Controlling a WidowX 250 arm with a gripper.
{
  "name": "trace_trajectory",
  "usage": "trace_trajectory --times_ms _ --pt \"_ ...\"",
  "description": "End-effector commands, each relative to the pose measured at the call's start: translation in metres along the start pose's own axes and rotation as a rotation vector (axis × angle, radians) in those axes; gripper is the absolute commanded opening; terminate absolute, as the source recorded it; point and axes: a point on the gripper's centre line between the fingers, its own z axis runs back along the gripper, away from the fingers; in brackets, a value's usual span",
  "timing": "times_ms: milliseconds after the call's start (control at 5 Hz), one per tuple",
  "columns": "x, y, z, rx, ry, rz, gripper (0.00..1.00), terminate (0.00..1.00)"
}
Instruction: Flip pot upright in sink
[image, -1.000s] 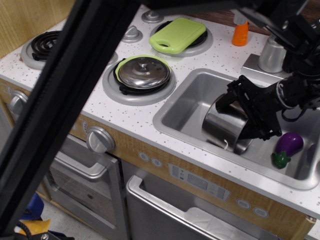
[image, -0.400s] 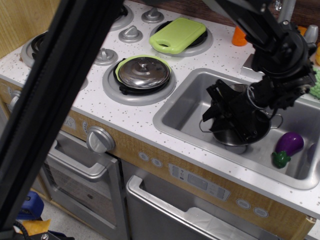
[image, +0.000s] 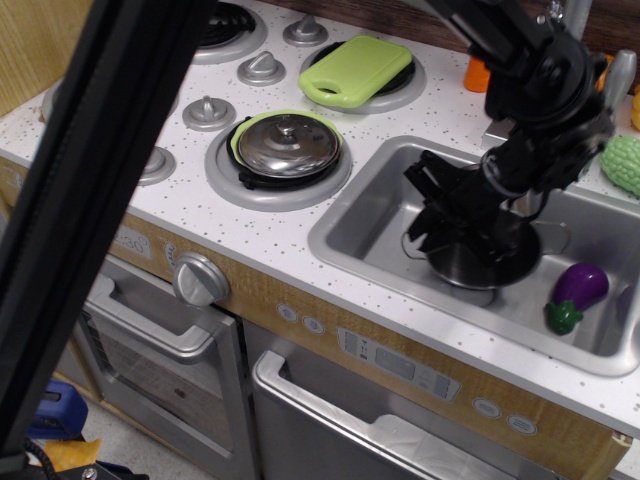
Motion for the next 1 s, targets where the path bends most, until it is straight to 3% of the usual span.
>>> trace_trajectory --times_ms 0,400,600,800 --pt "0.024 0.003 0.069 -0.118 -0.043 0.133 0.00 0.00" --pt "0.023 -0.007 0.099 -0.218 0.065 0.254 0.00 0.00" --pt "0.014 -0.003 0.093 -0.431 0.156 0.474 0.00 0.00" --pt "0.006 0.009 0.080 -0.515 0.198 0.544 0.00 0.00"
